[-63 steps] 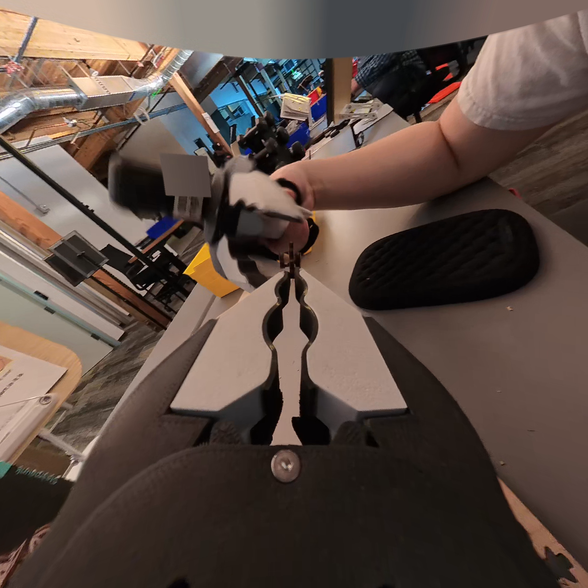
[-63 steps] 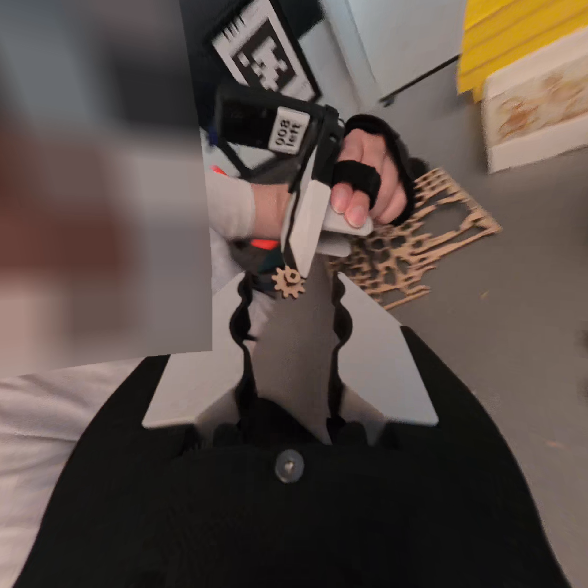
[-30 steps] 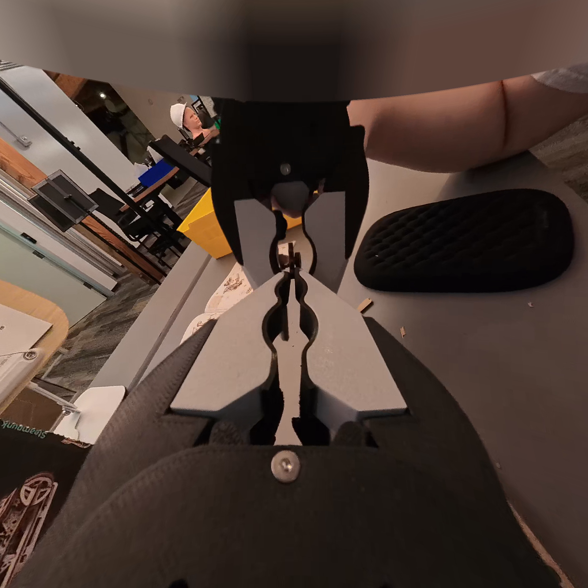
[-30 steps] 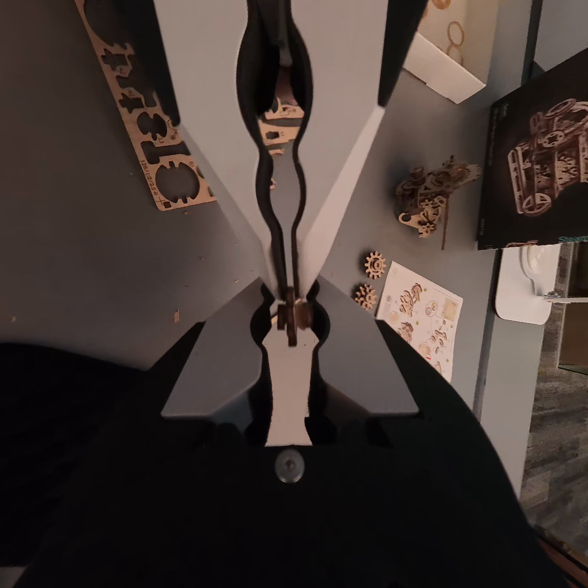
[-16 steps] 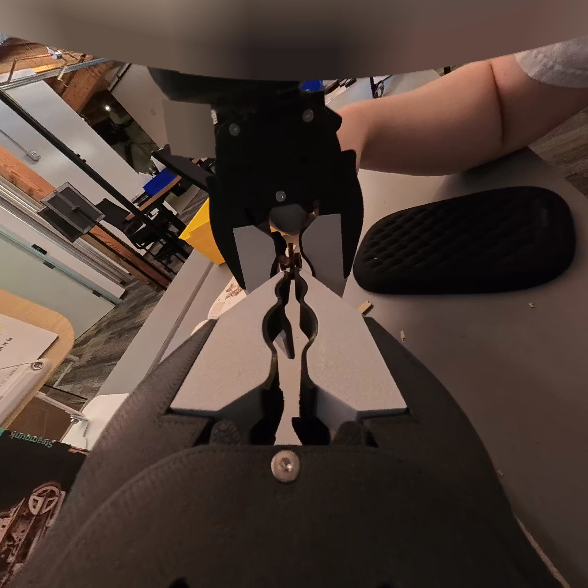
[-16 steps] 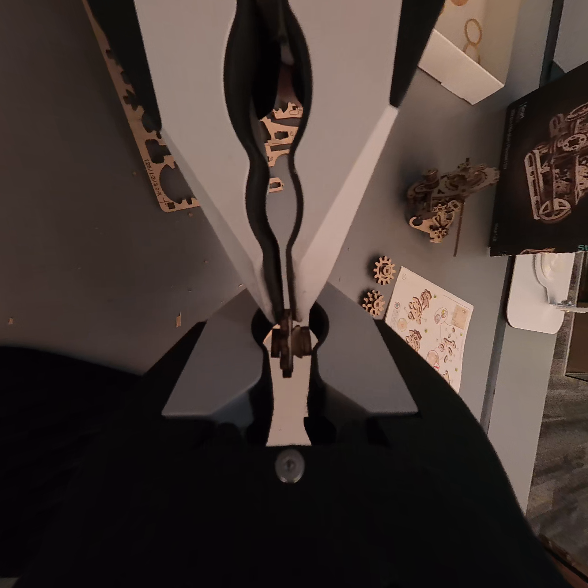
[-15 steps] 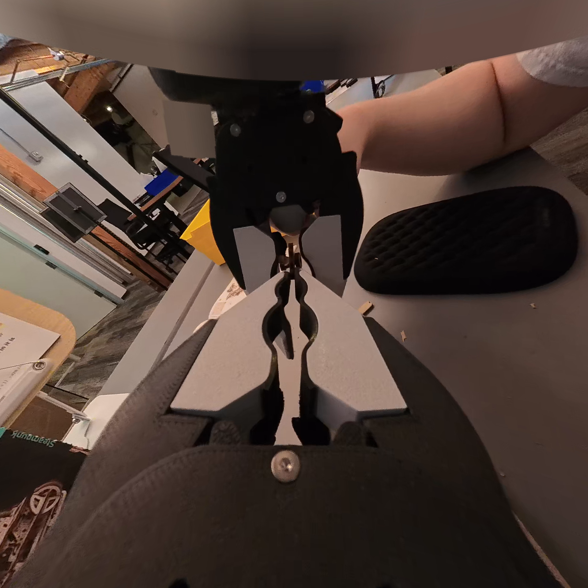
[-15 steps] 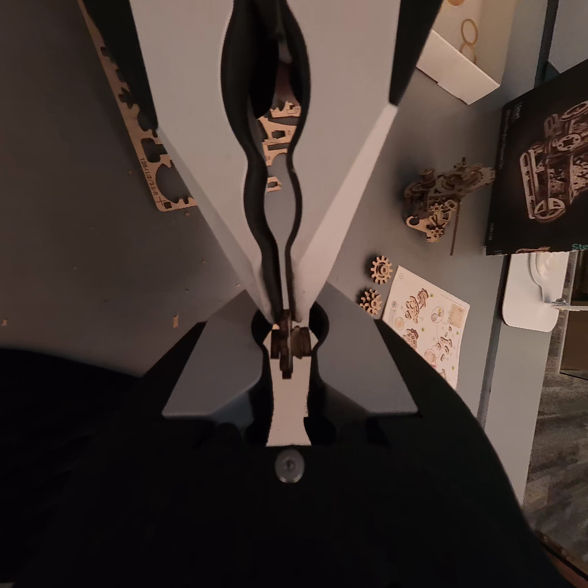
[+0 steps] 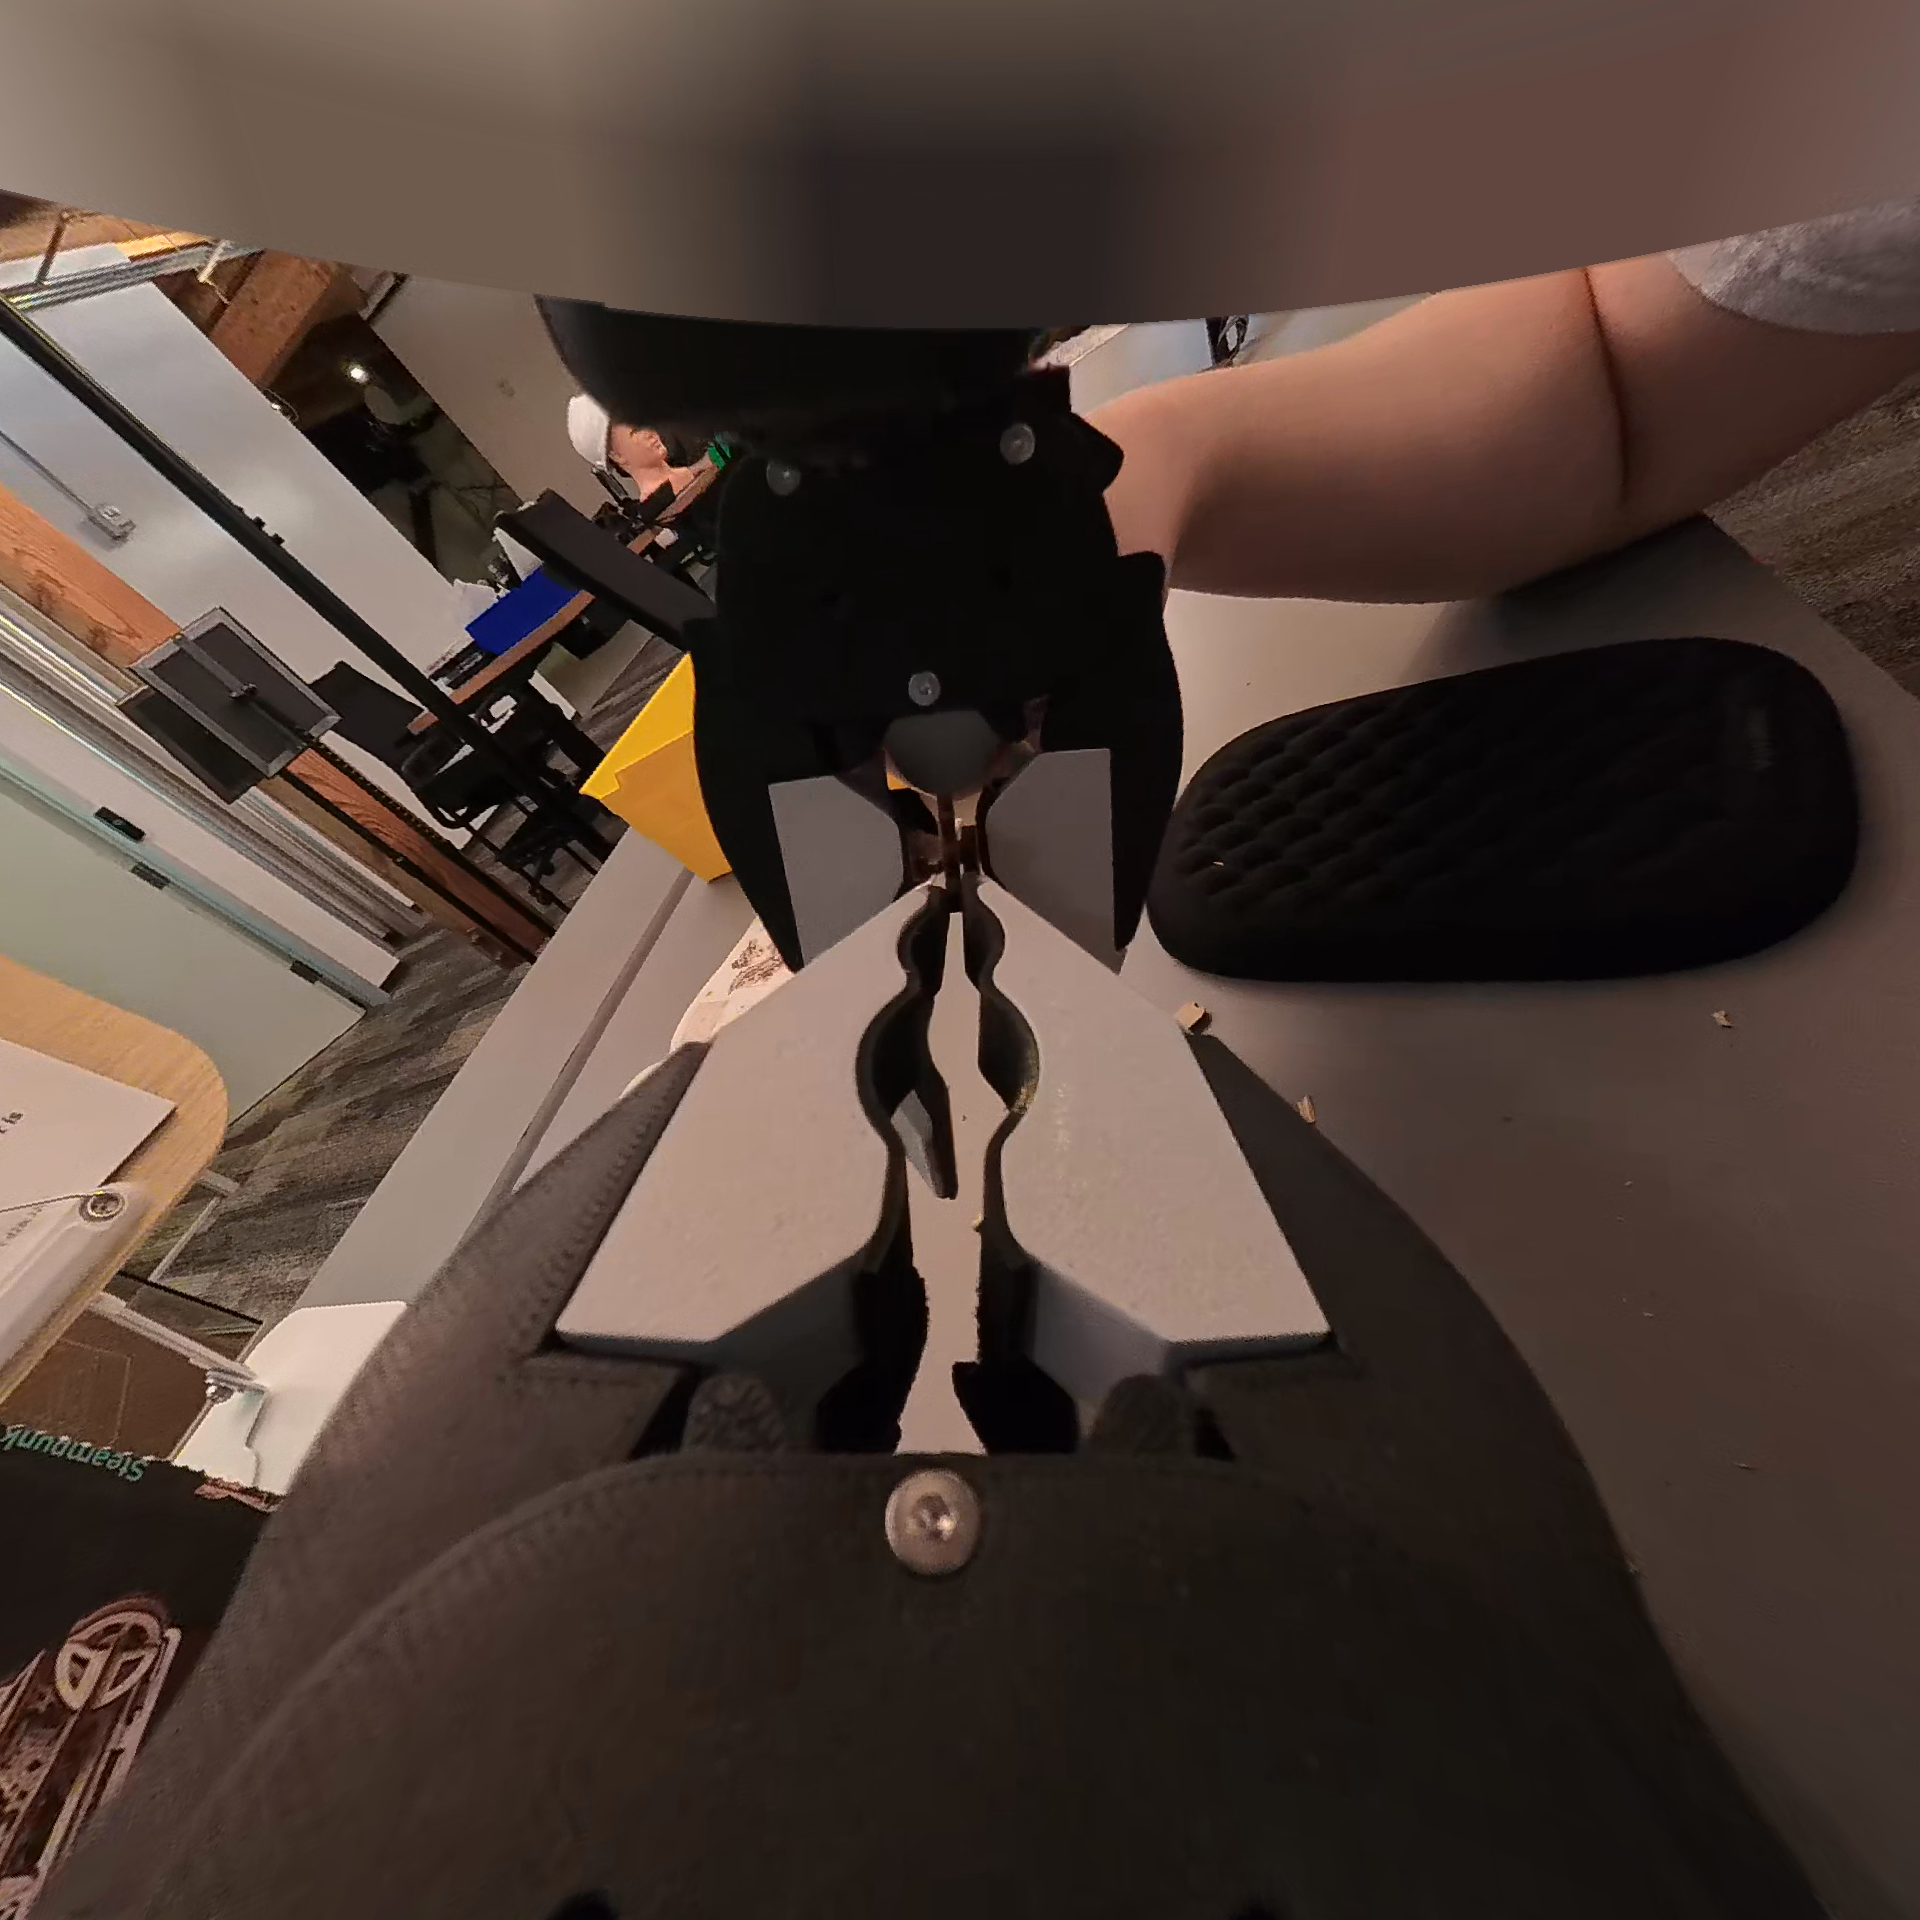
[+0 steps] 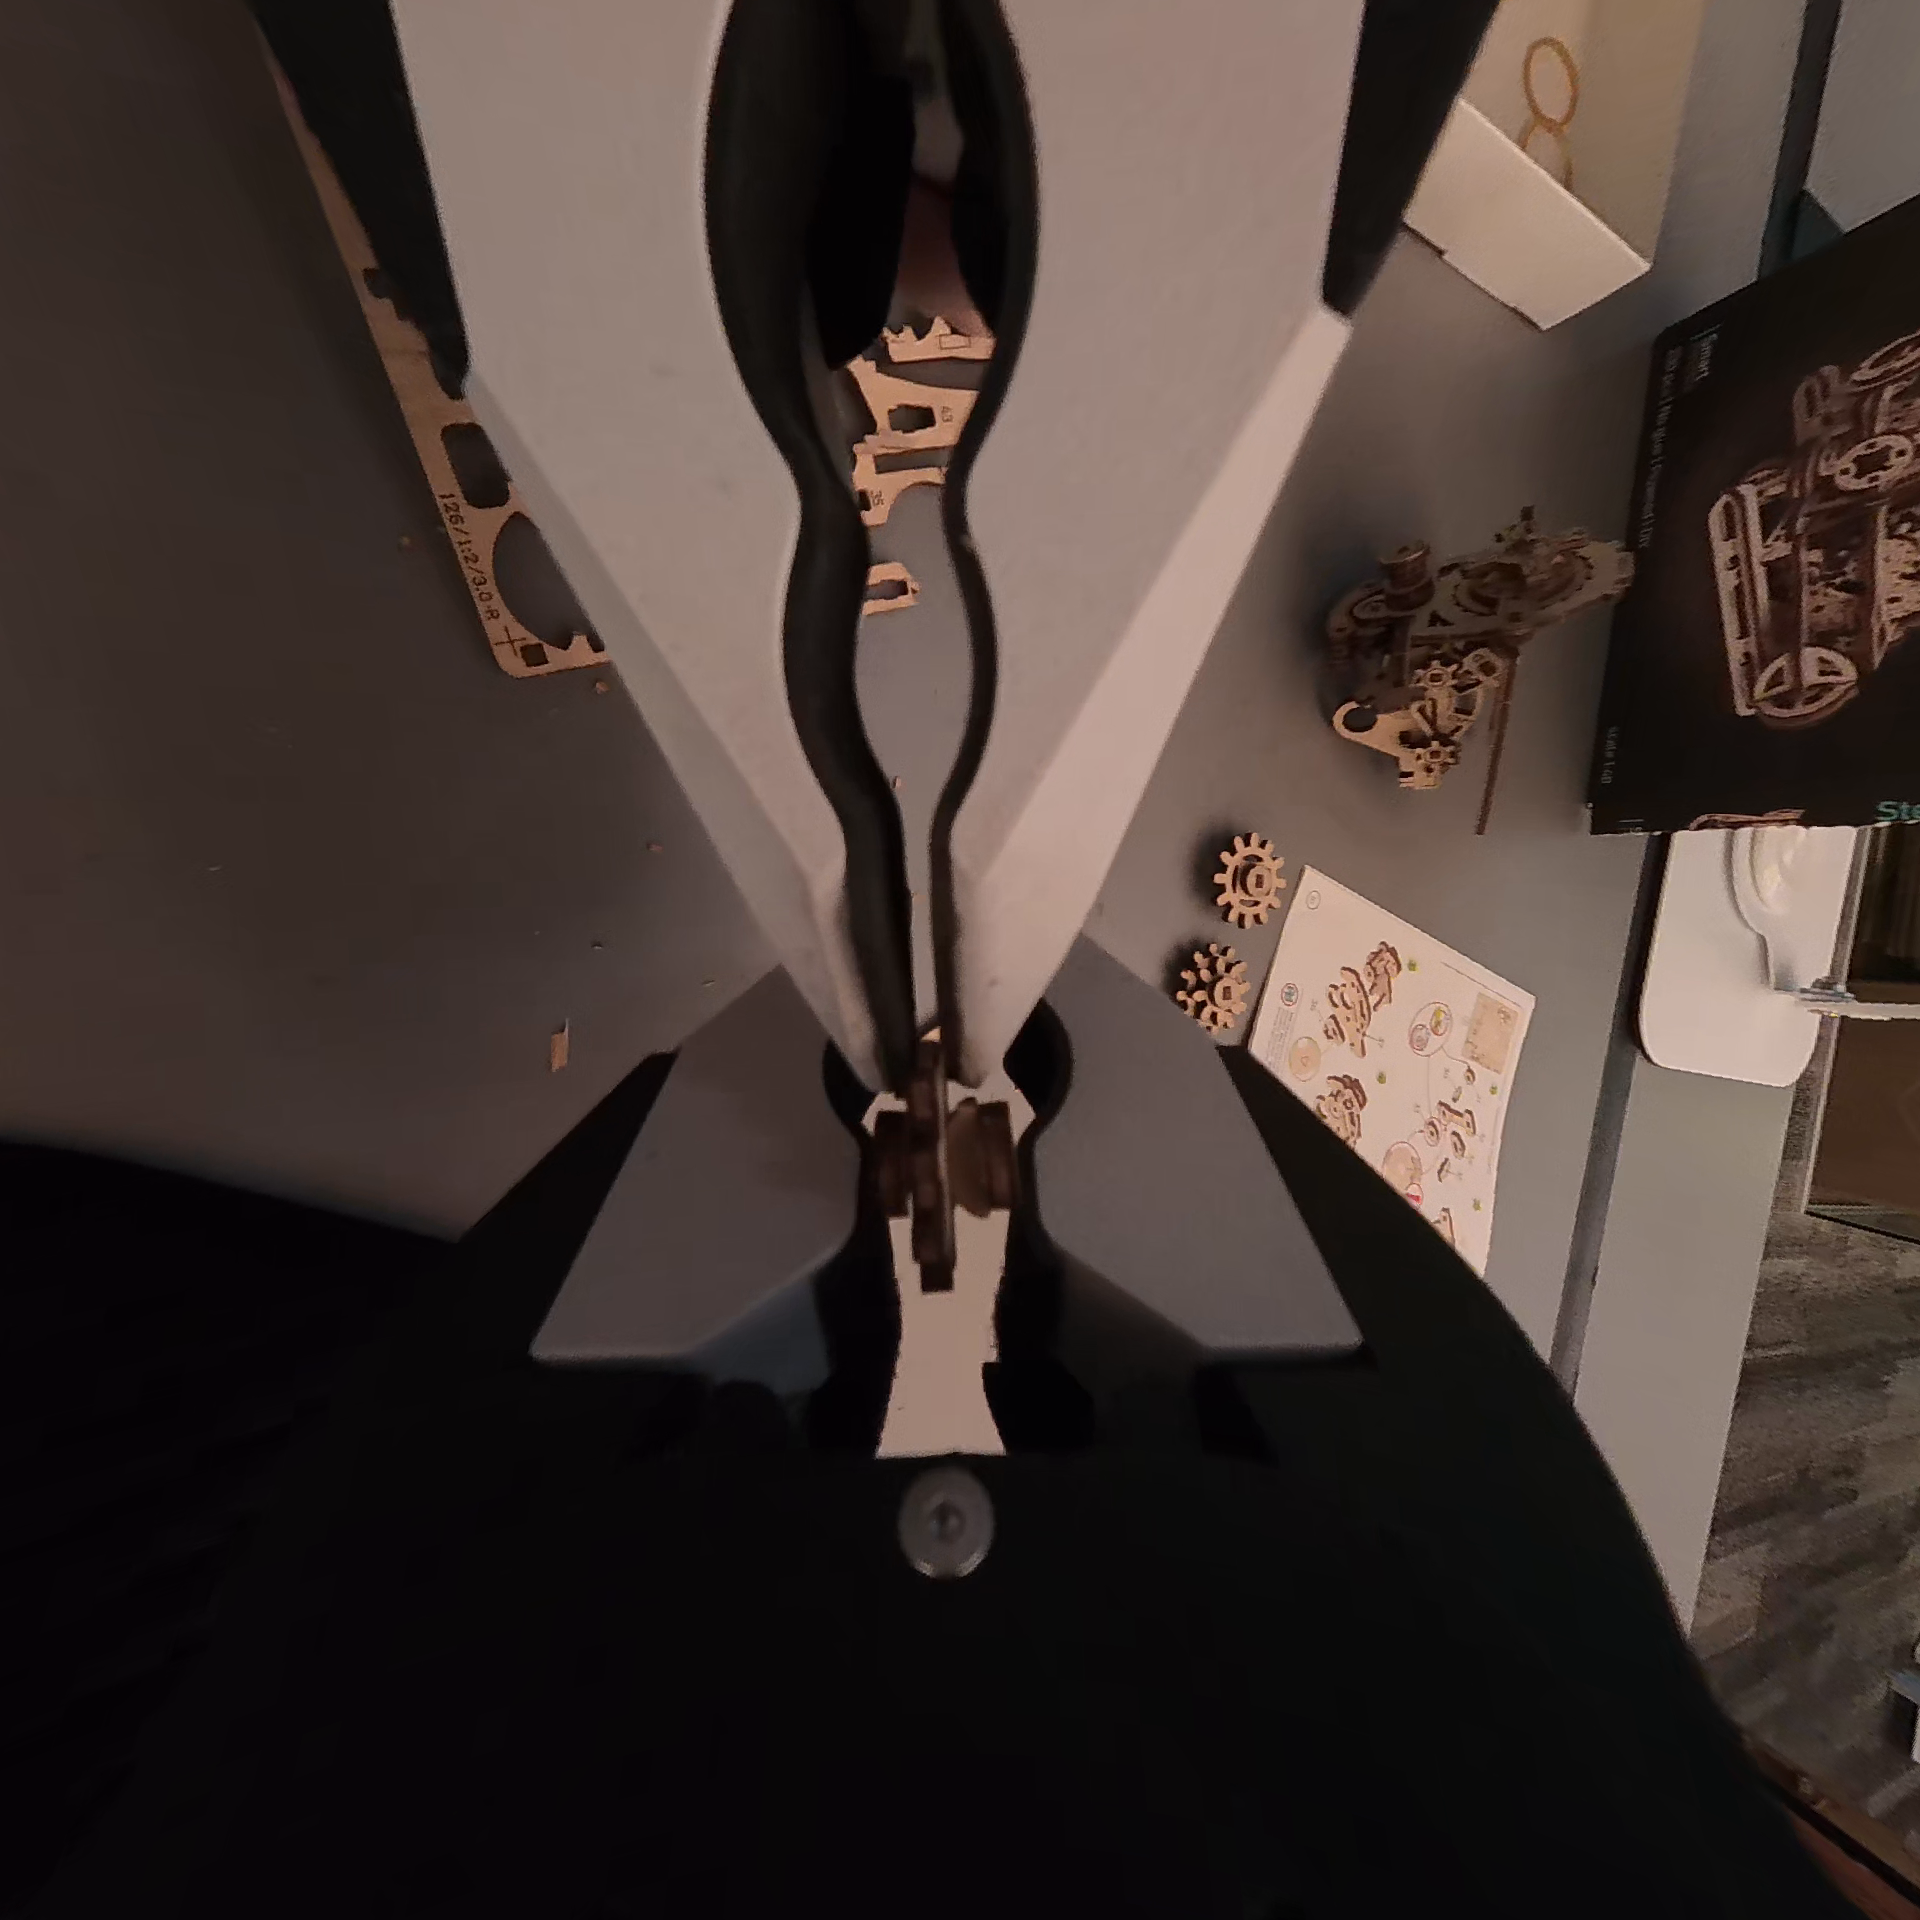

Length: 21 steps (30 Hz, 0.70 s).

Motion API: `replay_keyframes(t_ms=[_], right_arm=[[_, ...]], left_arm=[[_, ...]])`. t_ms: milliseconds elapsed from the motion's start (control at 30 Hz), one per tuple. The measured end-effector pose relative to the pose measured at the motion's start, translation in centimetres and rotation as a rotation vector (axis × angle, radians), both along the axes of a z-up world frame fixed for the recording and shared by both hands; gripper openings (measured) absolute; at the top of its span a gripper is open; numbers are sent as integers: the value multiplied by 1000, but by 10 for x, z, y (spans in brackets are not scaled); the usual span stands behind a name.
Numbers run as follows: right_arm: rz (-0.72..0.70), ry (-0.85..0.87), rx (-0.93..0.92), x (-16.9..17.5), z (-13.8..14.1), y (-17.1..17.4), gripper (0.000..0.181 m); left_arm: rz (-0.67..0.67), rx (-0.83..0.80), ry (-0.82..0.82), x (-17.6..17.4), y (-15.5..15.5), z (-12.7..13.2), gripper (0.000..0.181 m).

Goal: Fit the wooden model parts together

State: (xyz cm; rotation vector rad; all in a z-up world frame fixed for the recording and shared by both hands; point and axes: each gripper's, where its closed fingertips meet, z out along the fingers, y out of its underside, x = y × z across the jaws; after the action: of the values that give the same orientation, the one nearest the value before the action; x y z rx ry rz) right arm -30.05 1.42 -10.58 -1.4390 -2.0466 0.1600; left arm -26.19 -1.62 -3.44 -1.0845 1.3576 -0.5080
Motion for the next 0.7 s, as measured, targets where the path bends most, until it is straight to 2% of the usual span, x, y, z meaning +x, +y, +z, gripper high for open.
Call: replay_keyframes(t_ms=[367, 433, 700], right_arm=[[-5, -14, -30, 1, -3, -4, 13], [7, -16, -84, 0, -3, -10, 15], [34, -48, -20, 2, -8, -10, 20]], left_arm=[[-6, 21, 25, 0, -2, -2, 0], [-17, 20, 31, -1, -4, -1, 0], [-35, 17, 69, 0, -6, -9, 0]])
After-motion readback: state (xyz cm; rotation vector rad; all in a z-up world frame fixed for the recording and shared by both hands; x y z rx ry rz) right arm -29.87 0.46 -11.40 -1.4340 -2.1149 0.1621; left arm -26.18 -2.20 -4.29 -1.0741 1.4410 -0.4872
